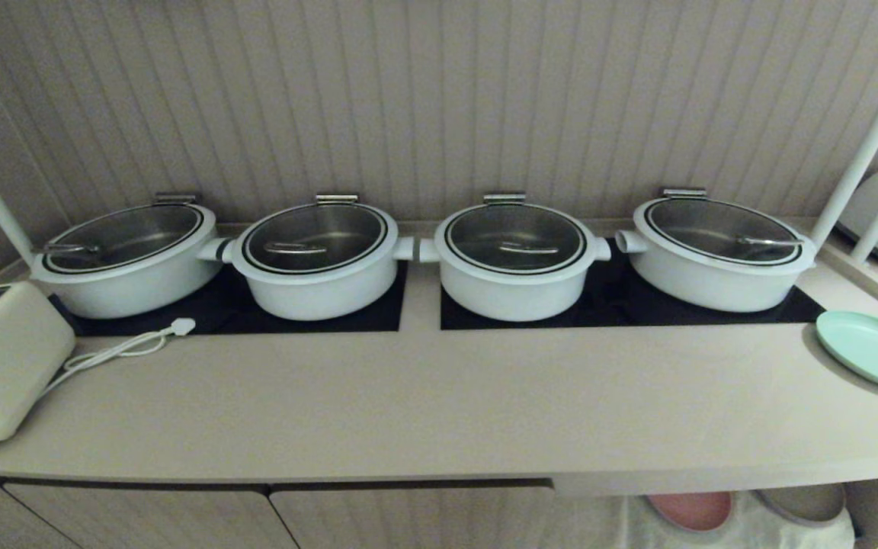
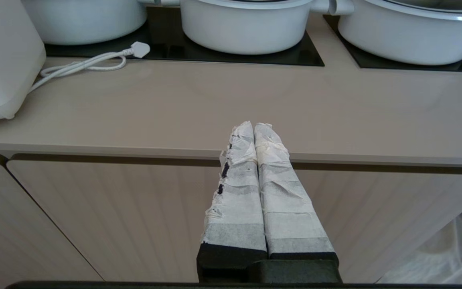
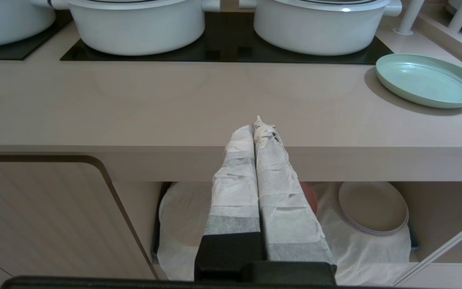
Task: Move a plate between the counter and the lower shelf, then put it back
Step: Pick up the plate
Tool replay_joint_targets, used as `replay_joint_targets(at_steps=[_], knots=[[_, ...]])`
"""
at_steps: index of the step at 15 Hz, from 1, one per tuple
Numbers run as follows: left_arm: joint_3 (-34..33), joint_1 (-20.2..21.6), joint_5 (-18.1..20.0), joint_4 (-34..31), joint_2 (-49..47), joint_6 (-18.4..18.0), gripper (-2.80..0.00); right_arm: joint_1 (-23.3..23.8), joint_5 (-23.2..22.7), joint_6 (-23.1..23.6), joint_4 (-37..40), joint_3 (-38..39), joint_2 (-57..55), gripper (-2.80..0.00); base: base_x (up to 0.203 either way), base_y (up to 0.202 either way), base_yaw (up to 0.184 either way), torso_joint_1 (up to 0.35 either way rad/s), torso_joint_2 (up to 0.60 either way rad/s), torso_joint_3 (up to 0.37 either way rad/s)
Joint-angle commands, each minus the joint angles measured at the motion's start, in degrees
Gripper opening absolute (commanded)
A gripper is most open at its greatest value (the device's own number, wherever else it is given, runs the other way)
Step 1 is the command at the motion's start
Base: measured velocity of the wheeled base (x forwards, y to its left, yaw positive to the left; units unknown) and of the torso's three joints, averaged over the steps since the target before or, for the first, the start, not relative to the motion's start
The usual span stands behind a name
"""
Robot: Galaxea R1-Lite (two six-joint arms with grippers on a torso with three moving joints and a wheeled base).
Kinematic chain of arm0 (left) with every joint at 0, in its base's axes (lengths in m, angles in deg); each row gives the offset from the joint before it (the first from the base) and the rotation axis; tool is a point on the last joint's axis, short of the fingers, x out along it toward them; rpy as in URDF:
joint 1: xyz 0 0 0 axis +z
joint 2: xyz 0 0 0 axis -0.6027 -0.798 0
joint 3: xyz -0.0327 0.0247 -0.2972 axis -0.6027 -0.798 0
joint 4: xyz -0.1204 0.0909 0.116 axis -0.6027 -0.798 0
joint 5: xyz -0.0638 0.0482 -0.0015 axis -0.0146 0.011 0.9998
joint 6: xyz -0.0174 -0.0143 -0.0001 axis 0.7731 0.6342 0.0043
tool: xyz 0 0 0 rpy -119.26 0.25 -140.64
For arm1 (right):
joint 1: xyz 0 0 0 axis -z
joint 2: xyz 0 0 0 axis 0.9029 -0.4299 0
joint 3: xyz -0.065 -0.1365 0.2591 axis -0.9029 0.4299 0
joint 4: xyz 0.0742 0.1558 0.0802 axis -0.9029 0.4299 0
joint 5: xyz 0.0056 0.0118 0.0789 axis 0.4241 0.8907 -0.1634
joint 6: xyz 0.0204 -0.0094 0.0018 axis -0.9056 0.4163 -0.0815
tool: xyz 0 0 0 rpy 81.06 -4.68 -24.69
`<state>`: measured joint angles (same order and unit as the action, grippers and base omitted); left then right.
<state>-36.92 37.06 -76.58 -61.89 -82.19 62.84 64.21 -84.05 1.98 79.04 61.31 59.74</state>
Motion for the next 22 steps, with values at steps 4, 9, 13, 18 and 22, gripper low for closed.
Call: replay_joint_targets(at_steps=[4,9,13,18,22], knots=[[0.0,0.0,0.0,0.0,0.0,0.0,-2.8,0.0,0.0,0.0,0.0,0.0,0.0,-2.8,0.0,0.0,0.0,0.0,0.0,0.0],[0.0,0.0,0.0,0.0,0.0,0.0,-2.8,0.0,0.0,0.0,0.0,0.0,0.0,-2.8,0.0,0.0,0.0,0.0,0.0,0.0],[0.0,0.0,0.0,0.0,0.0,0.0,-2.8,0.0,0.0,0.0,0.0,0.0,0.0,-2.8,0.0,0.0,0.0,0.0,0.0,0.0],[0.0,0.0,0.0,0.0,0.0,0.0,-2.8,-0.1,0.0,0.0,0.0,0.0,0.0,-2.8,0.0,0.0,0.0,0.0,0.0,0.0],[0.0,0.0,0.0,0.0,0.0,0.1,-2.8,0.0,0.0,0.0,0.0,0.0,0.0,-2.8,0.0,0.0,0.0,0.0,0.0,0.0]])
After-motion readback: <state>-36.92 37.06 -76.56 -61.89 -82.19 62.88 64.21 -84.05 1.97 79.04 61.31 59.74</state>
